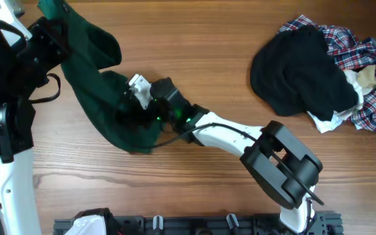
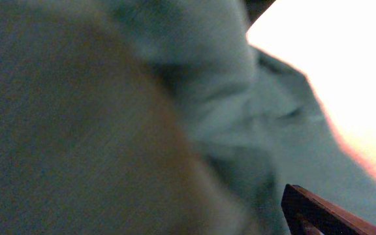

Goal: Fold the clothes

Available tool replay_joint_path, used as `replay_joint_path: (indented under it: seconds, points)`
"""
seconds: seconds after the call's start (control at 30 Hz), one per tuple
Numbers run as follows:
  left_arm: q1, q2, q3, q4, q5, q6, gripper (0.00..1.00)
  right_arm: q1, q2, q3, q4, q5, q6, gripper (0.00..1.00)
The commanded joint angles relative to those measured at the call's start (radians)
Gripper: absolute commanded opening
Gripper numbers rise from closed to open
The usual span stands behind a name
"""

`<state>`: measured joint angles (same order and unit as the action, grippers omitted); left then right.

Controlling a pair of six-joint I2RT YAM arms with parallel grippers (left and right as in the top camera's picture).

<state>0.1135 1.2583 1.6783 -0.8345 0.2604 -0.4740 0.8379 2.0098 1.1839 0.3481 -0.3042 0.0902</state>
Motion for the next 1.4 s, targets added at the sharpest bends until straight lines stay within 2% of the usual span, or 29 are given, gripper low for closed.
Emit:
replay_joint_path:
  seconds: [0.0, 0.03, 0.07, 0.1, 0.13, 0.2, 0.27, 0.33, 0.5, 0.6, 0.7, 0.8, 0.87, 1.0, 1.07, 1.23, 1.37]
  points:
    - [0.006, -0.005, 0.003, 0.007, 0.012, -0.002, 0.04, -0.013, 0.013, 0.006, 0.011, 0.060, -0.064, 1.00]
    - [0.006, -0.005, 0.003, 0.007, 0.013, -0.002, 0.04, -0.013, 0.020, 0.006, 0.017, 0.048, -0.064, 1.00]
    - [0.006, -0.005, 0.003, 0.007, 0.012, -0.002, 0.04, -0.013, 0.029, 0.006, 0.026, 0.007, -0.064, 0.90]
    - [0.006, -0.005, 0.003, 0.007, 0.012, -0.002, 0.04, -0.013, 0.033, 0.006, 0.019, -0.046, -0.064, 0.71]
    - [0.006, -0.005, 0.003, 0.007, 0.012, -0.002, 0.04, -0.013, 0.033, 0.006, -0.005, -0.128, -0.056, 0.42]
    - [0.006, -0.005, 0.003, 0.007, 0.012, -0.002, 0.04, -0.013, 0.033, 0.006, -0.056, -0.246, 0.056, 0.04]
    - [0.006, -0.005, 0.003, 0.007, -0.013, -0.002, 0.04, -0.014, 0.032, 0.006, -0.164, -0.305, 0.185, 0.04]
    - [0.006, -0.005, 0.003, 0.006, -0.018, -0.002, 0.04, -0.018, 0.027, 0.006, -0.282, -0.333, 0.184, 0.04]
    - [0.006, -0.005, 0.003, 0.003, -0.018, -0.001, 0.04, -0.092, -0.104, 0.006, -0.705, -0.246, 0.060, 0.04]
    - [0.006, -0.002, 0.003, -0.016, -0.018, -0.002, 0.04, -0.142, -0.263, 0.006, -0.837, -0.200, 0.020, 0.04]
    - [0.006, -0.001, 0.003, -0.041, -0.018, -0.002, 0.04, -0.203, -0.450, 0.007, -0.881, -0.182, -0.053, 0.04]
    - [0.006, 0.002, 0.003, -0.088, -0.017, 0.015, 0.04, -0.231, -0.579, 0.009, -0.892, -0.159, -0.306, 0.04]
    - [0.005, 0.010, 0.003, -0.154, -0.018, 0.072, 0.04, -0.231, -0.621, 0.028, -0.892, -0.048, -0.354, 0.04]
    - [0.005, 0.025, 0.003, -0.261, -0.071, 0.077, 0.04, -0.243, -0.626, 0.137, -0.892, 0.130, -0.454, 0.04]
    - [-0.007, 0.026, 0.003, -0.236, -0.088, 0.077, 0.04, -0.278, -0.626, 0.198, -0.879, 0.142, -0.490, 0.04]
    - [-0.029, 0.026, 0.003, -0.046, -0.150, 0.072, 0.04, -0.400, -0.626, 0.375, -0.844, 0.141, -0.563, 0.04]
    - [-0.029, -0.019, 0.005, 0.034, -0.173, 0.061, 0.04, -0.423, -0.626, 0.521, -0.941, 0.141, -0.589, 0.04]
